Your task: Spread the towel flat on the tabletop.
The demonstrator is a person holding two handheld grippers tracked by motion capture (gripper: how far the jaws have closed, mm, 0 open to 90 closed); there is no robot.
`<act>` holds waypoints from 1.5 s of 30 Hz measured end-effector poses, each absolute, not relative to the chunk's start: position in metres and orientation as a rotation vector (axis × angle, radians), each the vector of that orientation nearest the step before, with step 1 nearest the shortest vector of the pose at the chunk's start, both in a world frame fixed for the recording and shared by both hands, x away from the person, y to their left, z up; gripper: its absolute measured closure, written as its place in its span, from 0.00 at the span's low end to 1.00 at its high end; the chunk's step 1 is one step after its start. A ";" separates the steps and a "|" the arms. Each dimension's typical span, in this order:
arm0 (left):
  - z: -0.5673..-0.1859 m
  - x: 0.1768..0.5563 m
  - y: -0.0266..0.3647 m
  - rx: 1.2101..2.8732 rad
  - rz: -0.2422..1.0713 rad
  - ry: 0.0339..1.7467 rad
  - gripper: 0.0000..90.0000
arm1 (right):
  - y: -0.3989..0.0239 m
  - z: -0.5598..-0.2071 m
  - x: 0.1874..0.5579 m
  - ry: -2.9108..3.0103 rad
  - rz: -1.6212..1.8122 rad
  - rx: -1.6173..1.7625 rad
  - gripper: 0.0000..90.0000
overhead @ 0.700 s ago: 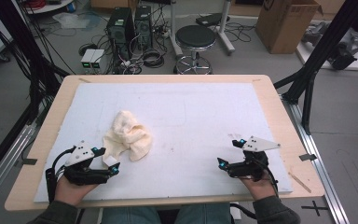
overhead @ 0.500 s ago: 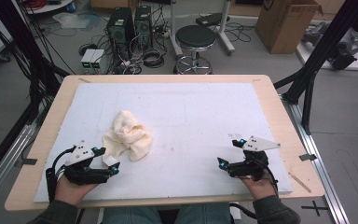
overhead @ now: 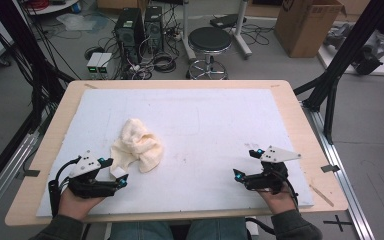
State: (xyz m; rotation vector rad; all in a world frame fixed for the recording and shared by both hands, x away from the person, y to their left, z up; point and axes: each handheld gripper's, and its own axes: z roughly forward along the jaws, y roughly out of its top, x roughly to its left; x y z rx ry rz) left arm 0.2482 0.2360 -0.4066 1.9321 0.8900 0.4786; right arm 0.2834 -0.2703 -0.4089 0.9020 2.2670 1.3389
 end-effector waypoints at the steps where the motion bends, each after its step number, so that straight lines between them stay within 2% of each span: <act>1: -0.407 0.248 0.236 1.933 0.477 0.888 0.26 | -0.270 -0.409 0.283 2.267 1.340 0.903 0.11; 30: -0.397 0.253 0.231 1.941 0.444 0.853 0.32 | -0.272 -0.407 0.283 2.253 1.343 0.902 0.11; 45: -0.371 0.291 0.216 1.919 0.417 0.845 0.33 | -0.272 -0.404 0.286 2.233 1.358 0.894 0.11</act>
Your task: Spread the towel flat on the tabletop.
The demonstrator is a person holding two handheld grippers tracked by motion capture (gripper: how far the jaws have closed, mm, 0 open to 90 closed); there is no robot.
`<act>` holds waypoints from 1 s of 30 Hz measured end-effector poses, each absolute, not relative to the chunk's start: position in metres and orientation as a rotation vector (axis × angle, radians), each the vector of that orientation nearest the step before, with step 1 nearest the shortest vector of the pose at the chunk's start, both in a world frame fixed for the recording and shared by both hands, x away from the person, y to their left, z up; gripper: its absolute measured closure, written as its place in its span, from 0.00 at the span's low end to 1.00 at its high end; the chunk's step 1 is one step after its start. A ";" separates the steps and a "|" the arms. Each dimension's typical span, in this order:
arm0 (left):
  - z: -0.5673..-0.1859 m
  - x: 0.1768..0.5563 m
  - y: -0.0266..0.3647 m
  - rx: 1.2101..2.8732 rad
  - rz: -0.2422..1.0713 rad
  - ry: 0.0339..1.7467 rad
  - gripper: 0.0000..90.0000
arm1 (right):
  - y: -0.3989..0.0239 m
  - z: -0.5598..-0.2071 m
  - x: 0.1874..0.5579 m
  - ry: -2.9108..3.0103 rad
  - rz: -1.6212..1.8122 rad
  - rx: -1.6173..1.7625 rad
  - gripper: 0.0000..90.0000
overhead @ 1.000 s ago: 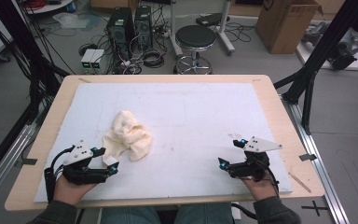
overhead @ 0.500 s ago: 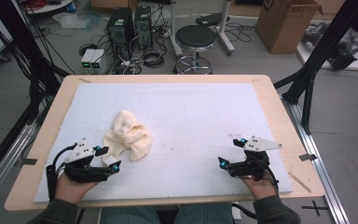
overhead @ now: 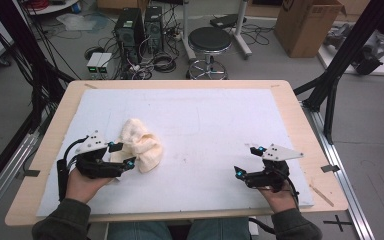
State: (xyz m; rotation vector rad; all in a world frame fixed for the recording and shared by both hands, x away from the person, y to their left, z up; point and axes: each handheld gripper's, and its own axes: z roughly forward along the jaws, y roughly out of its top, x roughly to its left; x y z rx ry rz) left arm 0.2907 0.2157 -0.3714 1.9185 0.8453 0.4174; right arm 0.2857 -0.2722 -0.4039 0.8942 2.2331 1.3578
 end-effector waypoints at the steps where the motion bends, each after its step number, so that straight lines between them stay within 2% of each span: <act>1: -0.371 0.291 0.216 1.919 0.417 0.845 0.33 | -0.272 -0.404 0.286 2.236 1.357 0.896 0.11; 9: -0.371 0.315 0.208 1.922 0.400 0.878 0.35 | -0.272 -0.403 0.287 2.234 1.368 0.888 0.11; 22: -0.391 0.350 0.195 2.012 0.394 0.957 0.36 | -0.271 -0.404 0.290 2.239 1.373 0.876 0.11; 30: -0.406 0.364 0.192 2.051 0.375 1.006 0.42 | -0.271 -0.405 0.291 2.242 1.377 0.870 0.11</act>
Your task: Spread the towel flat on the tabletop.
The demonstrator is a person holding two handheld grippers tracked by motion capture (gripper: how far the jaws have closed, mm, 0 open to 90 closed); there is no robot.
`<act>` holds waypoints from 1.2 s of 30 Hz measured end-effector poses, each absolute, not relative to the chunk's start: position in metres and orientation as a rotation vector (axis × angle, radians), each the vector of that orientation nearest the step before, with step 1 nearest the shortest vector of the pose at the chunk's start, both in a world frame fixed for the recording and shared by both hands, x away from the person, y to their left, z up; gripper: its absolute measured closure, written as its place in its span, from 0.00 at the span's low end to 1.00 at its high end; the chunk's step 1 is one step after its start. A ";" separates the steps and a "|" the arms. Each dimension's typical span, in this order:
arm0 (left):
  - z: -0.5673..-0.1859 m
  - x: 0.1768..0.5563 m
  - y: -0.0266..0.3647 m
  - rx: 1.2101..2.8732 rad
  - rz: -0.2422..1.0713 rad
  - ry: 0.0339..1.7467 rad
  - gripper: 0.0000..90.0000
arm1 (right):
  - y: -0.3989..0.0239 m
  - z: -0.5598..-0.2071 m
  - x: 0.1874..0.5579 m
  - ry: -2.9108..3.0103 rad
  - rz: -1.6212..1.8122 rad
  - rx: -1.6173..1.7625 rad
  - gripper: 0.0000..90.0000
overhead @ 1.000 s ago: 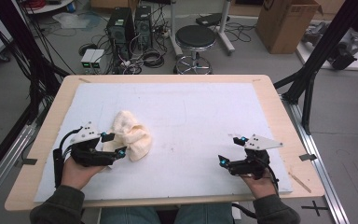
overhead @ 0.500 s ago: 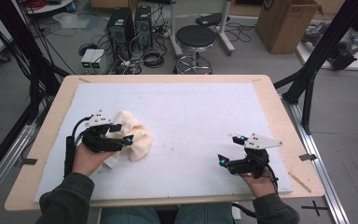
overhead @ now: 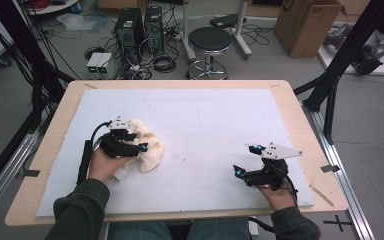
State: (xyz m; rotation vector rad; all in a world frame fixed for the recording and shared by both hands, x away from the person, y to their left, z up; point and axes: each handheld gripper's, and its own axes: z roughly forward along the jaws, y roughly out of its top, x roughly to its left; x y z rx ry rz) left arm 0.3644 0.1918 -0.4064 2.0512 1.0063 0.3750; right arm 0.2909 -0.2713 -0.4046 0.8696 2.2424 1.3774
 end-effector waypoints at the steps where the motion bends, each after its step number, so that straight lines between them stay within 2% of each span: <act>1: -0.410 0.367 0.191 2.054 0.364 1.020 0.43 | -0.271 -0.405 0.291 2.241 1.381 0.873 0.11; 10: -0.428 0.377 0.184 2.118 0.346 1.060 0.47 | -0.272 -0.405 0.291 2.241 1.382 0.870 0.11; 22: -0.435 0.380 0.180 2.117 0.364 1.087 0.54 | -0.272 -0.406 0.291 2.248 1.380 0.867 0.11; 36: -0.433 0.378 0.177 2.104 0.378 1.079 0.79 | -0.268 -0.408 0.292 2.267 1.377 0.865 0.11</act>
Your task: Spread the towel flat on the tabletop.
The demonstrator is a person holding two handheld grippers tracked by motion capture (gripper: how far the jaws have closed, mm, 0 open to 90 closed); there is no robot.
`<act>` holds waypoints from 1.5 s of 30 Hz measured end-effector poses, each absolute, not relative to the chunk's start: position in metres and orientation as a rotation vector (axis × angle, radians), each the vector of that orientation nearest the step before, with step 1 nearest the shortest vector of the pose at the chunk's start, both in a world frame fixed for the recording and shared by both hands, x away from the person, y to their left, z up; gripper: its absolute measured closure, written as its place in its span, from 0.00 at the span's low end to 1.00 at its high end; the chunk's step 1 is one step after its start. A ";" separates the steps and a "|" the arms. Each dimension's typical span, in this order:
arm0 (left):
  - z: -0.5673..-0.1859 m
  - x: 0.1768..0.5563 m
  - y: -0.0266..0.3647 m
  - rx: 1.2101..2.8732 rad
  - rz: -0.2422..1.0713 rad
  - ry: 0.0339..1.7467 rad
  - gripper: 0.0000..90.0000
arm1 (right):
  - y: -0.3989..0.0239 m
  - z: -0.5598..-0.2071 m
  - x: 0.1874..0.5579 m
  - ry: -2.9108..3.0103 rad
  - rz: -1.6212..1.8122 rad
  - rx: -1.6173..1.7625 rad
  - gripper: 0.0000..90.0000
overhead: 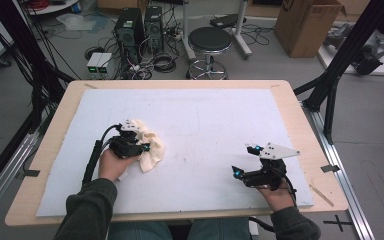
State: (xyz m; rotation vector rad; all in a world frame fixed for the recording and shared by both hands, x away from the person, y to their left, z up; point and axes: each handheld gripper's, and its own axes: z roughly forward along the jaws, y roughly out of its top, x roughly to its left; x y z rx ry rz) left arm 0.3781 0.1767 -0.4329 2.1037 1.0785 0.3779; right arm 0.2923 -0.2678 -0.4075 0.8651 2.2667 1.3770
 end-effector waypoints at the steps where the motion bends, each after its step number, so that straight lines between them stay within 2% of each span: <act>1: -0.433 0.378 0.177 2.104 0.378 1.079 0.80 | -0.268 -0.408 0.293 2.270 1.376 0.855 0.11; 15: -0.413 0.368 0.173 2.035 0.358 1.026 0.81 | -0.268 -0.407 0.293 2.263 1.380 0.855 0.11; 24: -0.401 0.358 0.155 1.997 0.307 0.965 0.81 | -0.268 -0.406 0.293 2.255 1.383 0.843 0.11; 45: -0.391 0.359 0.079 1.989 0.205 0.862 0.81 | -0.270 -0.406 0.292 2.249 1.393 0.848 0.11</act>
